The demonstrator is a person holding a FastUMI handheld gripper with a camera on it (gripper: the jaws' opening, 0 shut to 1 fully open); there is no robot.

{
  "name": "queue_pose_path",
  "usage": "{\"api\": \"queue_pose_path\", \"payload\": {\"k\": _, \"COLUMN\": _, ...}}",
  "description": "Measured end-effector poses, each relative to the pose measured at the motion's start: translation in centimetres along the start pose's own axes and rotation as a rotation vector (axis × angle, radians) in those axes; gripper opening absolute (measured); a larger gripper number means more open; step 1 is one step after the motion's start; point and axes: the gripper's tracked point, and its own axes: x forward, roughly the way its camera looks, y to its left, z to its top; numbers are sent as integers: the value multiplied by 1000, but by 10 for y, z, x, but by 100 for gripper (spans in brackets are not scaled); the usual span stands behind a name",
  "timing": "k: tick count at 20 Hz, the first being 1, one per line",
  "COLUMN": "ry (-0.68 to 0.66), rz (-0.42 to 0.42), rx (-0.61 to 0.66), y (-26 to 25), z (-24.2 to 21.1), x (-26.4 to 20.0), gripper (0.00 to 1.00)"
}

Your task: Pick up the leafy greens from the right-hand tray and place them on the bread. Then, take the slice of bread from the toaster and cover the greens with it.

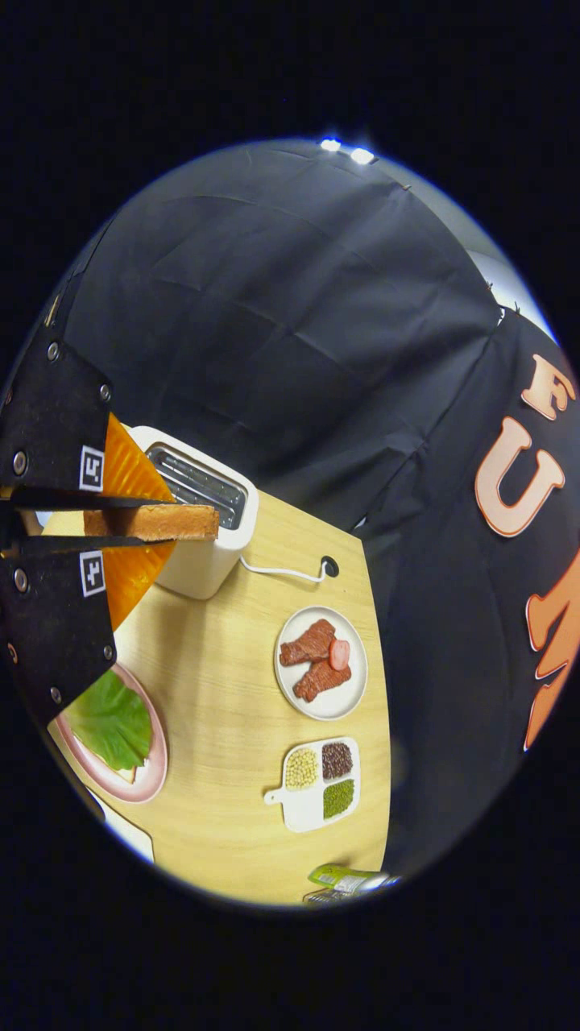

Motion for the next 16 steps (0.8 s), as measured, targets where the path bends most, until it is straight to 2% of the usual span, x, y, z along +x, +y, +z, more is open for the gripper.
{"api": "queue_pose_path", "payload": {"k": 6, "ry": -30, "rz": -7, "rx": 52, "y": -46, "z": -14, "x": -22, "gripper": 13}}
{"api": "queue_pose_path", "payload": {"k": 10, "ry": -11, "rz": 8, "rx": 106, "y": -74, "z": -39, "x": -29, "gripper": 12}}
{"api": "queue_pose_path", "payload": {"k": 14, "ry": -37, "rz": -37, "rx": 127, "y": -109, "z": -55, "x": -40, "gripper": 13}}
{"api": "queue_pose_path", "payload": {"k": 16, "ry": -34, "rz": -27, "rx": 146, "y": -117, "z": -65, "x": -46, "gripper": 12}}
